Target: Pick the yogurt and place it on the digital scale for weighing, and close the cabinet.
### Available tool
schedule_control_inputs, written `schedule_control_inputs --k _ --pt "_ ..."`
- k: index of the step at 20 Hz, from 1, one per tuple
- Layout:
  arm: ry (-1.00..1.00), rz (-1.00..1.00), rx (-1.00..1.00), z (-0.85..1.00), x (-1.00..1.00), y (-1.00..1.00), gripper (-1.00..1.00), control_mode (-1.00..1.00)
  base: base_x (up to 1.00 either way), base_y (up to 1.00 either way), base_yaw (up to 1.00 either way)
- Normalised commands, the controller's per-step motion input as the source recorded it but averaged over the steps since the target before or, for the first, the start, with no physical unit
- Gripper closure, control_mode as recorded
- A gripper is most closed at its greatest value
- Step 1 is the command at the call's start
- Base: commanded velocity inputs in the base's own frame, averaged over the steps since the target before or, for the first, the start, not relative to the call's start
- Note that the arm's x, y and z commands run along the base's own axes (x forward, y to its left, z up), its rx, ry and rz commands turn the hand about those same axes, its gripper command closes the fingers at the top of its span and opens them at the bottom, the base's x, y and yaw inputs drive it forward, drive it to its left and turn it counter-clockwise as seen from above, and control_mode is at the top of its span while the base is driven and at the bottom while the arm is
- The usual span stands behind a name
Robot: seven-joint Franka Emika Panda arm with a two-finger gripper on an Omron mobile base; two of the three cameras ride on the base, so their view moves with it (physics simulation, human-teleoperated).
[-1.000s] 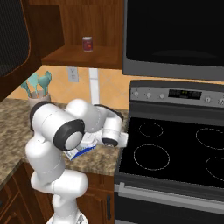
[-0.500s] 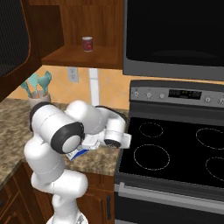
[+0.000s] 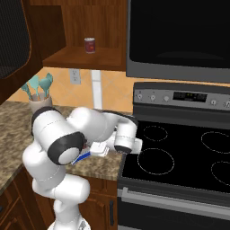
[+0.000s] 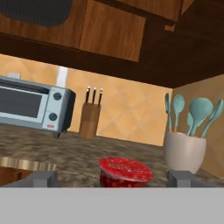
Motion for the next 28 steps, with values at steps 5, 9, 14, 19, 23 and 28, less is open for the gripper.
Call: schedule_control_inputs --k 5,9,14,19,23,28 --pt "-0.23 0.00 0.00 0.58 -0.48 -0.14 -1.00 -1.00 0.00 0.00 0.00" --pt "-0.47 0.00 -0.05 0.97 -0.96 0.00 -1.00 -1.00 0.00 0.00 0.00" --pt "-0.49 0.00 -0.09 1.00 -0.84 0.14 -1.00 -1.00 0.00 0.00 0.00" --pt "-0.40 0.00 -0.01 1.00 -0.69 0.45 -1.00 -1.00 0.00 0.00 0.00" --pt "-0.41 -0.03 0.00 1.00 -0.74 0.56 -1.00 -1.00 0.00 0.00 0.00" --pt "-0.38 -0.05 0.00 0.87 -0.94 0.38 -1.00 -1.00 0.00 0.00 0.00"
